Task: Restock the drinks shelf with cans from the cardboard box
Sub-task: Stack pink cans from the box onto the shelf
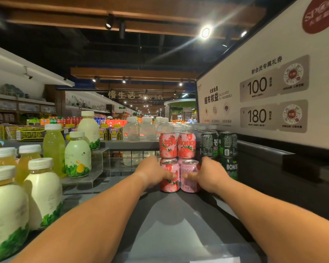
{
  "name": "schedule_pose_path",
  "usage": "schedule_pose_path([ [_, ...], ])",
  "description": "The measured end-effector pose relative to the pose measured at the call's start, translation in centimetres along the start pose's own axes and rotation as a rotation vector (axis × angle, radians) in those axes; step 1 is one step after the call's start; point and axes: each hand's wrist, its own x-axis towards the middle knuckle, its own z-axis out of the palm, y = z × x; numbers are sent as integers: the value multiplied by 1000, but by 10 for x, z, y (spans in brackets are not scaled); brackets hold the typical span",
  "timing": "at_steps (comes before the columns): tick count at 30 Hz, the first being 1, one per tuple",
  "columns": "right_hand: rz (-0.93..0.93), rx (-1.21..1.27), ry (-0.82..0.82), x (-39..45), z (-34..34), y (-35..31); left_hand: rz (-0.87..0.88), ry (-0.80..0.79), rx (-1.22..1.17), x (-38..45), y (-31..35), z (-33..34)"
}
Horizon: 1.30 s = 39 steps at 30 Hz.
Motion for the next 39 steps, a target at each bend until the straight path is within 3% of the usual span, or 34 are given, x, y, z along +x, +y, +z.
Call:
schedule_pose_path([
  [3,-34,-28,7,-15,-17,-2,16,85,203,-24,12,-24],
  [8,-128,2,22,-56,-45,-12,29,156,322,-93,31,-55],
  [17,-392,105,41,-203,-65,-33,-55,348,239,-256,37,-66],
  [23,-599,107,-33,-320,-28,-48,-198,427,169,-372,10,-64],
  [28,-591,189,-179,-408,32,-72,-365,417,162,-475,-46,-55],
  [39,-597,198,-717,-621,191,-134,-903,409,280,-718,-230,-60],
])
